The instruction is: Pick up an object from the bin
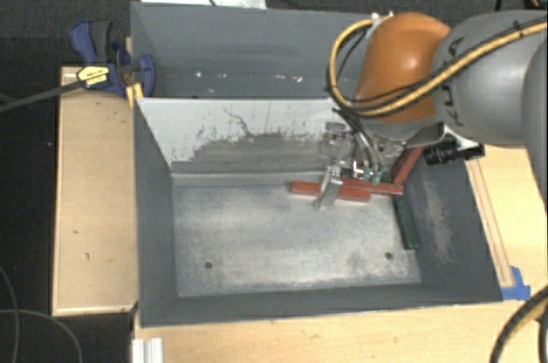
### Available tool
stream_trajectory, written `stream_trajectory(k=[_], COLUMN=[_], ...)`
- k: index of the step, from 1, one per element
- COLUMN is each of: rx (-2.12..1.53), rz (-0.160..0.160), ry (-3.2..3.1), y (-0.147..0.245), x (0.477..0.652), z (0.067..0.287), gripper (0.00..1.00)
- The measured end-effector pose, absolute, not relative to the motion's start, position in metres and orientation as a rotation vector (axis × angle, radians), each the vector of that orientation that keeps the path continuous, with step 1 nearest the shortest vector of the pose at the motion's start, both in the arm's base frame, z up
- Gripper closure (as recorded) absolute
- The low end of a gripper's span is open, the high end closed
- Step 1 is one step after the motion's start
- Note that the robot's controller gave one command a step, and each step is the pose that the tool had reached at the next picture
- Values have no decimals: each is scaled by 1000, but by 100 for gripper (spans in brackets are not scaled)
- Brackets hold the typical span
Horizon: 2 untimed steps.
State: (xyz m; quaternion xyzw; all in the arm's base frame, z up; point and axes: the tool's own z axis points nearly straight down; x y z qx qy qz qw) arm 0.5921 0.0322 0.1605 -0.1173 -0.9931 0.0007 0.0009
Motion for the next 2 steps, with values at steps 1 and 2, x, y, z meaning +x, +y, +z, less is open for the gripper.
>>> stream_trajectory(k=[1,2], rx=[-534,-532], rz=[1,-2], ry=[-3092,-3099], y=[6,7], x=[592,594], z=[67,71], gripper=[0,100])
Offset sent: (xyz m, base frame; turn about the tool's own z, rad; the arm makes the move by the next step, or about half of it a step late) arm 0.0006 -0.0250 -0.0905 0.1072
